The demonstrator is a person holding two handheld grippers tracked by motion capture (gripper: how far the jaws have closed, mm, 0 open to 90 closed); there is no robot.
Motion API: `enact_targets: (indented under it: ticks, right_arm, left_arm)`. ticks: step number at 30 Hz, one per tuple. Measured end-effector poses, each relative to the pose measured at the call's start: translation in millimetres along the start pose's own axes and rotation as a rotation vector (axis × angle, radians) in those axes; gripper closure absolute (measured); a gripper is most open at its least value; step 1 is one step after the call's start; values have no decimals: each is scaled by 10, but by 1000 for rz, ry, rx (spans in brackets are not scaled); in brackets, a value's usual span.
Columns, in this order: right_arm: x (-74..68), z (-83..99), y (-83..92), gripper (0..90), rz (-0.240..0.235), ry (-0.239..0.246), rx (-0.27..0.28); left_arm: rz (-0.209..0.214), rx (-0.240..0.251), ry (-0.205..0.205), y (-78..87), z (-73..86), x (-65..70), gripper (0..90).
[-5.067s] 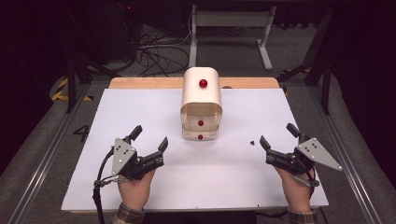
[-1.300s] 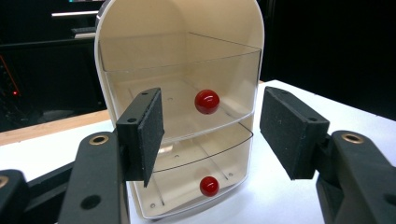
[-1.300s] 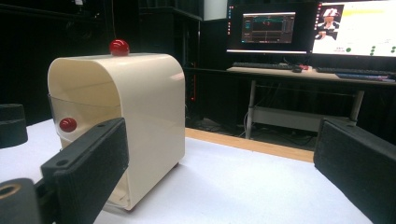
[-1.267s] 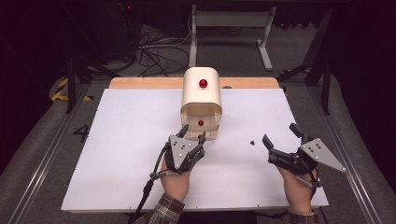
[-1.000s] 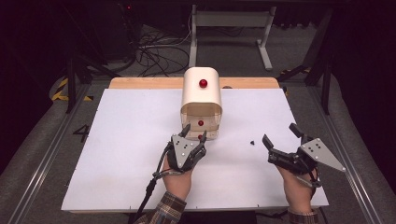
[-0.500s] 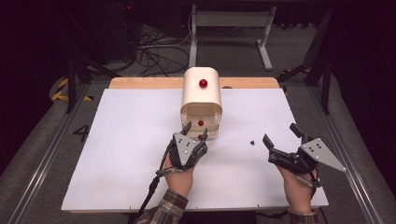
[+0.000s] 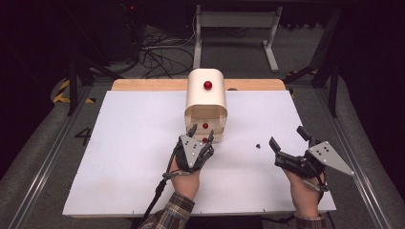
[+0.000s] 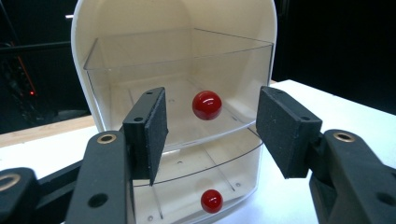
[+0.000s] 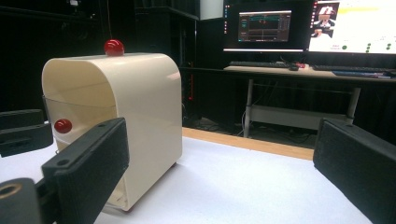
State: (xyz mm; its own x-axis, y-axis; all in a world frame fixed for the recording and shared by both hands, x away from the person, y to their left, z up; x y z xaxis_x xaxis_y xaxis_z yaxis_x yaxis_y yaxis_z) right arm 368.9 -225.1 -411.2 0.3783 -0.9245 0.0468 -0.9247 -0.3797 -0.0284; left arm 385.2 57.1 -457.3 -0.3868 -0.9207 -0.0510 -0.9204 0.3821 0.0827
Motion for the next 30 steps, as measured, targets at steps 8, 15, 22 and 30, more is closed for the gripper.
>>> enact_targets:
  ticks: [8,15,22,30]
  right_arm:
    - [1,2,0,42,1,-2,-2]
    - [1,0,-1,43,2,-5,-1]
    - [4,-5,3,42,5,-5,0]
    - [11,-5,4,43,8,-6,1]
  left_arm:
    - [-8,1,-4,-36,16,35,471]
    - [-24,8,3,-57,11,63,501]
    - [-47,18,11,-79,7,87,523]
    - [-76,25,11,-99,13,103,561]
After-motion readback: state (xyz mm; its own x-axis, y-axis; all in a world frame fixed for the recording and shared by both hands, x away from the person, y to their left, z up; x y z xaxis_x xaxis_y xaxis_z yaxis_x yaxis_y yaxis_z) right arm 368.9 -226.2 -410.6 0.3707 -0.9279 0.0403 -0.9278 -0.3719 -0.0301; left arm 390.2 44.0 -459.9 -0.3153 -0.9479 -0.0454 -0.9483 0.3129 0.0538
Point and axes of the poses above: each handheld gripper's, and its own axes: y roughly backward along the jaws, z roughly out of its underside, x roughly to its right, the point moved 4 cm from there along -y, roughly forward along the jaws, and after that the axes turned 3 degrees about z, right-handed, at the moved point
